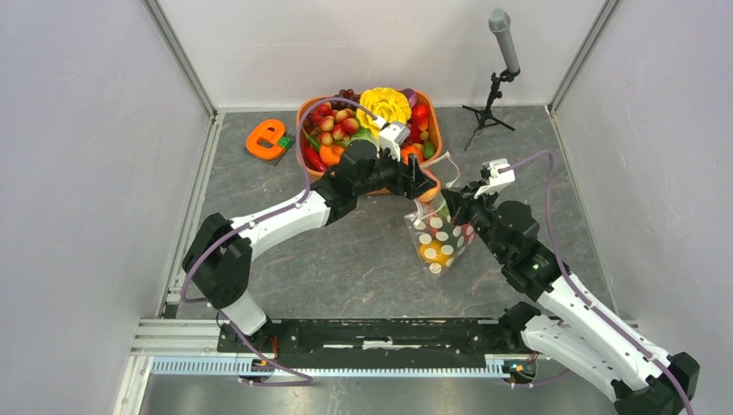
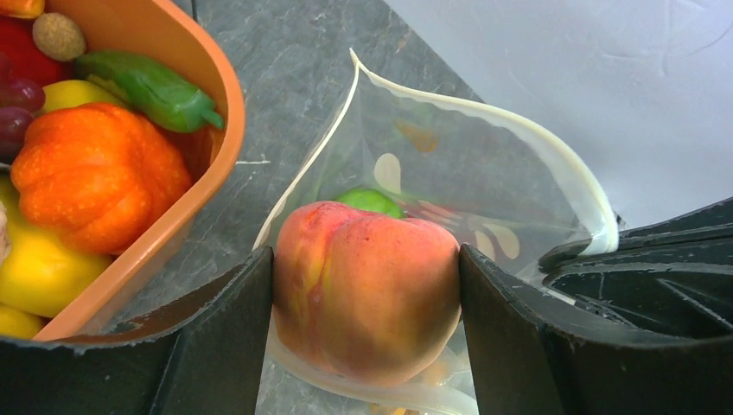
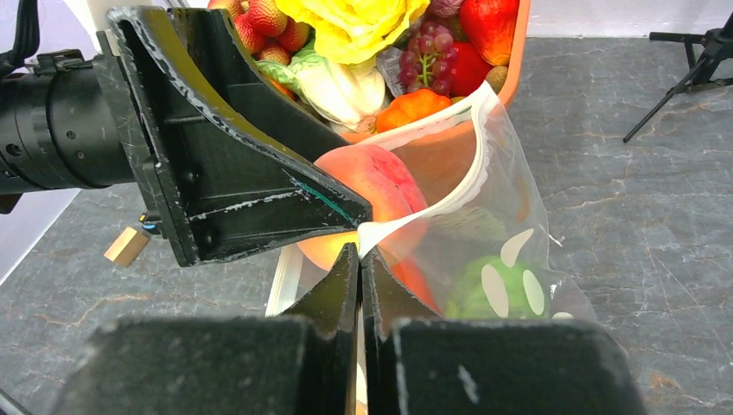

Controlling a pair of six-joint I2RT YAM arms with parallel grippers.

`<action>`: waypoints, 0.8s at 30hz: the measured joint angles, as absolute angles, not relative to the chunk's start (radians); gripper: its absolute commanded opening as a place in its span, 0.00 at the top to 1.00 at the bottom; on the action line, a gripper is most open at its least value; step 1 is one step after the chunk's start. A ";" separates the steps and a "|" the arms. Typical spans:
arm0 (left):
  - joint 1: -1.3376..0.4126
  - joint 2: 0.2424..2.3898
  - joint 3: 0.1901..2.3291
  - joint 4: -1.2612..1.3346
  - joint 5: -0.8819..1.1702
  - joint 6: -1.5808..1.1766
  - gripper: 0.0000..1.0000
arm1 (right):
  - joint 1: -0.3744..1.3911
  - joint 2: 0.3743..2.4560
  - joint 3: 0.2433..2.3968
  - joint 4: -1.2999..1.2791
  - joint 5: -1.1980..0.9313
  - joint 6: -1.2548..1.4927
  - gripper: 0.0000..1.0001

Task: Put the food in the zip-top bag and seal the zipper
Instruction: Place the fake fruit in the zipper food storage bag.

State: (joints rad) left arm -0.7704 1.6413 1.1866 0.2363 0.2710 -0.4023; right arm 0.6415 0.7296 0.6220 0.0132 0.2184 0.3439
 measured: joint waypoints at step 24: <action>-0.770 1.510 1.242 0.098 0.211 -0.234 0.00 | 0.641 0.745 0.618 0.014 0.240 0.339 0.98</action>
State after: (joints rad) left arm -0.7700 1.5105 1.2423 0.0982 0.2111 -0.2340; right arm 0.6415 0.7452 0.6178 0.0135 0.2398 0.3393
